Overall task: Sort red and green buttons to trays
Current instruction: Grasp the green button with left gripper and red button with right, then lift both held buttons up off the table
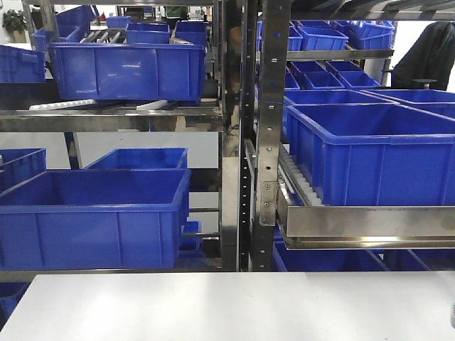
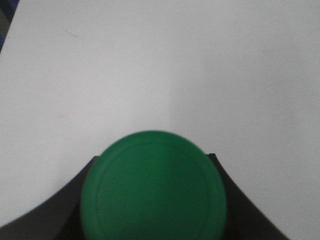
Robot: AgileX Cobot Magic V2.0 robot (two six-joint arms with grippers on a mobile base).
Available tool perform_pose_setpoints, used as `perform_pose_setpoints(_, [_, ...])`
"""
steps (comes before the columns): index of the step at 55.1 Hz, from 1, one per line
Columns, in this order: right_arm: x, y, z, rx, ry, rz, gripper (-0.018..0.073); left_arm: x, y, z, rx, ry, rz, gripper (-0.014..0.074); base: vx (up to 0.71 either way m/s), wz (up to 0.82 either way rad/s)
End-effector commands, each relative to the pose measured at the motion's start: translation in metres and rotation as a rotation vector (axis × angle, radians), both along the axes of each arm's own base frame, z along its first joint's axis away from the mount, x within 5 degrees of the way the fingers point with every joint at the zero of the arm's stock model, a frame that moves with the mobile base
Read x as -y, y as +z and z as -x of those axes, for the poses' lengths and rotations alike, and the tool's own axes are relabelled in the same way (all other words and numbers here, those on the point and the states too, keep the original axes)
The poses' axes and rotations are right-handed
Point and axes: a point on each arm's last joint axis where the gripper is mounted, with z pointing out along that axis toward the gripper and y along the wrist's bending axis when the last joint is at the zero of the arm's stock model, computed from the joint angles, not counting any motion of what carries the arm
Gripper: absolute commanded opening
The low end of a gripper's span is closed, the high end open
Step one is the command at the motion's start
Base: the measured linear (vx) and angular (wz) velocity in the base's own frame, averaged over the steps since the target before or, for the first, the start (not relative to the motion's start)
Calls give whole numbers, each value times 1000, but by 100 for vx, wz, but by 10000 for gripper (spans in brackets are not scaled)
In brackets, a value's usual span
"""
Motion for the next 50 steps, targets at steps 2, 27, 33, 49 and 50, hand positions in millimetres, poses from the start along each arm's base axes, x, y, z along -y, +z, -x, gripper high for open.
perform_pose_setpoints(2, [0,8,-27,47,27,10,615,0,12,-10,112,16,13,-6,0,0])
perform_pose_setpoints(27, [-1,-47,-54,-133,40,-5,593,0,12,-10,112,16,13,-6,0,0])
perform_pose_setpoints(33, [-2,-58,-56,-161,45,-10,592,0,12,-10,112,16,13,-6,0,0])
perform_pose_setpoints(49, [-3,-62,-58,-157,47,-26,504,0,12,-10,112,16,13,-6,0,0])
perform_pose_setpoints(50, [-3,-62,-57,-158,46,-26,493,0,12,-10,112,16,13,-6,0,0])
